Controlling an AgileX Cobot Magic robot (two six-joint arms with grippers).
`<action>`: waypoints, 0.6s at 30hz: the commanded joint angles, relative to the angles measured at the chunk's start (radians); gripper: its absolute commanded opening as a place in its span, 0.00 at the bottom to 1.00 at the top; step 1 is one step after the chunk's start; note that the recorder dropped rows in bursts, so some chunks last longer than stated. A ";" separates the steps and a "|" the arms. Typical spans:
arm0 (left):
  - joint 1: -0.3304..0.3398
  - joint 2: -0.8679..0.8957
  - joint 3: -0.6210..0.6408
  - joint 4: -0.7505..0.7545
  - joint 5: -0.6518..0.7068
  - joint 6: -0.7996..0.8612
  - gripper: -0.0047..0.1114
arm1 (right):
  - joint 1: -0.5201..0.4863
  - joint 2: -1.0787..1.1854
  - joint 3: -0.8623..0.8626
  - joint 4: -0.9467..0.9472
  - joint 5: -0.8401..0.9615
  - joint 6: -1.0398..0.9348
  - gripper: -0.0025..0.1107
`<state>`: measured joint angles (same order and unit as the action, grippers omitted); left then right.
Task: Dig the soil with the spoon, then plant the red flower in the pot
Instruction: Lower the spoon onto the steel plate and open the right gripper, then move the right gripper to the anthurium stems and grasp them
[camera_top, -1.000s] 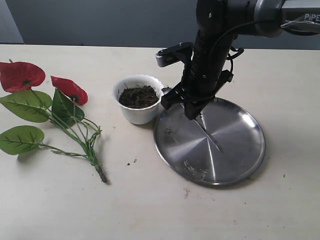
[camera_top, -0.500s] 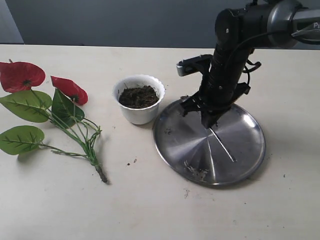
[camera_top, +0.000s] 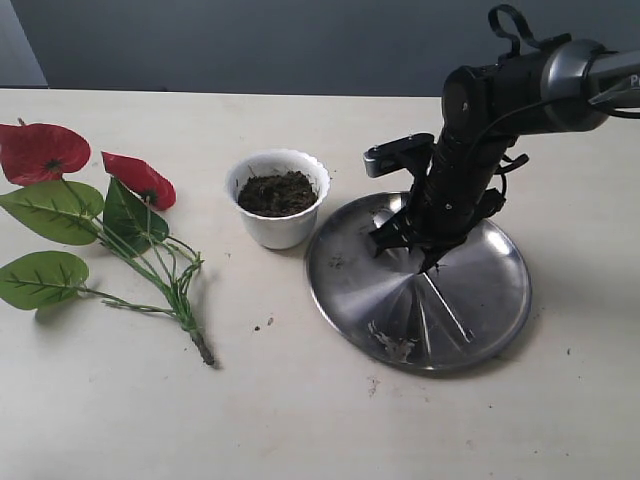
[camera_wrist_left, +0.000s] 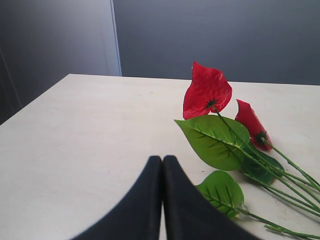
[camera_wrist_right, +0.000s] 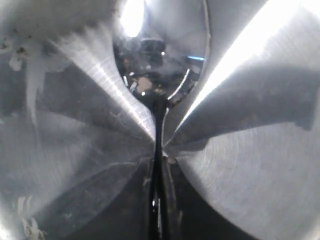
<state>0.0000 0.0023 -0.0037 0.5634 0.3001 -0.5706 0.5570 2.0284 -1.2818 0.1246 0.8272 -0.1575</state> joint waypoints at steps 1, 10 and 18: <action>0.000 -0.002 0.004 0.003 -0.012 -0.002 0.04 | -0.008 -0.011 0.002 -0.028 -0.003 -0.005 0.05; 0.000 -0.002 0.004 0.003 -0.012 -0.002 0.04 | -0.008 -0.011 0.002 -0.032 0.007 -0.005 0.26; 0.000 -0.002 0.004 0.003 -0.012 -0.002 0.04 | -0.008 -0.068 0.000 0.049 0.094 -0.058 0.26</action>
<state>0.0000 0.0023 -0.0037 0.5642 0.2979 -0.5706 0.5570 2.0047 -1.2818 0.1322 0.8939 -0.1737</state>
